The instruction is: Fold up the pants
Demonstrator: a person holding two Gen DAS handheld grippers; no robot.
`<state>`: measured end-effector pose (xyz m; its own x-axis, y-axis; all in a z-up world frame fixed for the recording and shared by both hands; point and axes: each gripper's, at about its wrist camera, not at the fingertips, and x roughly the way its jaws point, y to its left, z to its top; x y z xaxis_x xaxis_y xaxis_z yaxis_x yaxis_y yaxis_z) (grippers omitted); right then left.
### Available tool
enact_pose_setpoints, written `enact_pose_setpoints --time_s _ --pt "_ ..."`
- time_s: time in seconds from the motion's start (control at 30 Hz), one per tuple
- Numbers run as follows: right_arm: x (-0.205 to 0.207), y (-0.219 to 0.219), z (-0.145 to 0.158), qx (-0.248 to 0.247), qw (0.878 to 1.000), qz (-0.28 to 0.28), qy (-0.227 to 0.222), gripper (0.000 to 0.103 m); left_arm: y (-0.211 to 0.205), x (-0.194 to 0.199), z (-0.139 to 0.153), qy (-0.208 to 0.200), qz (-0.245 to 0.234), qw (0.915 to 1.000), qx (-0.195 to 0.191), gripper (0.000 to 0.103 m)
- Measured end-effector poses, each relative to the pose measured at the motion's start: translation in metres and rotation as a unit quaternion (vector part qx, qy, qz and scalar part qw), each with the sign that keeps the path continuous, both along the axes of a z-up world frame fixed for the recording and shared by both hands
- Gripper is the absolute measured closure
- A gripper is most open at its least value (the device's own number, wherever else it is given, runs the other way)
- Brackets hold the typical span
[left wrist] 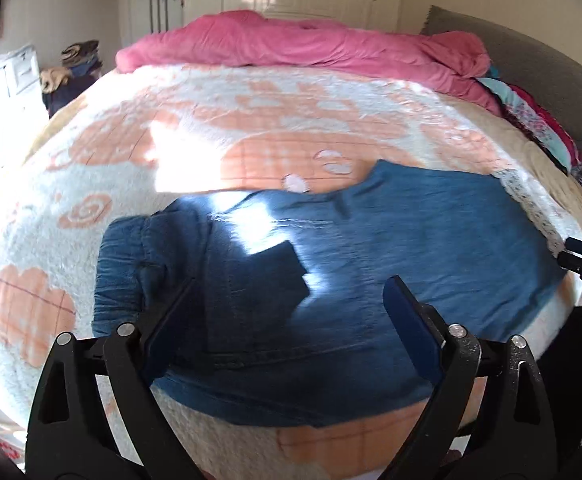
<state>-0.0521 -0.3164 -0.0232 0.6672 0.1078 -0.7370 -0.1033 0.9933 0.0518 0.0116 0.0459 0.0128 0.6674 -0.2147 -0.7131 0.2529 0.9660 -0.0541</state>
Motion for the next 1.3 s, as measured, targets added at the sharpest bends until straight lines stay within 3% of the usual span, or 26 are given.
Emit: enact_pose_setpoints --time_s 0.17,0.3,0.37,0.5,0.7,0.87,1.03,1.3 --pt "-0.004 0.021 -0.007 -0.018 0.999 0.017 0.026 0.035 -0.039 -0.013 -0.01 0.016 -0.048 0.9984 0.026 0.012" --pt "-0.005 0.026 -0.018 -0.034 0.998 0.014 0.044 0.035 -0.061 -0.023 -0.034 0.021 -0.059 0.9926 0.104 0.01" --pt "-0.005 0.025 -0.019 -0.029 0.998 0.012 0.046 0.035 -0.063 -0.025 -0.046 0.027 -0.061 0.99 0.124 0.01" --pt "-0.004 0.025 -0.025 -0.034 0.998 0.012 0.05 0.035 -0.053 -0.021 -0.051 0.039 -0.059 0.9933 0.092 0.009" --pt "-0.007 0.023 -0.024 -0.029 0.999 0.012 0.04 0.034 -0.053 -0.024 -0.05 0.032 -0.052 0.9941 0.09 0.009" --pt "-0.02 0.018 -0.003 0.003 1.0 0.012 -0.012 0.035 -0.046 -0.032 -0.026 0.012 -0.049 0.9976 0.048 0.009" --pt "-0.024 0.006 0.01 0.018 0.999 -0.018 -0.043 0.035 -0.052 -0.04 0.0 -0.025 -0.055 0.9974 0.04 0.009" --pt "-0.026 -0.022 0.014 0.062 0.993 -0.077 -0.058 0.035 -0.074 -0.042 0.013 -0.039 -0.068 0.9956 0.052 0.009"
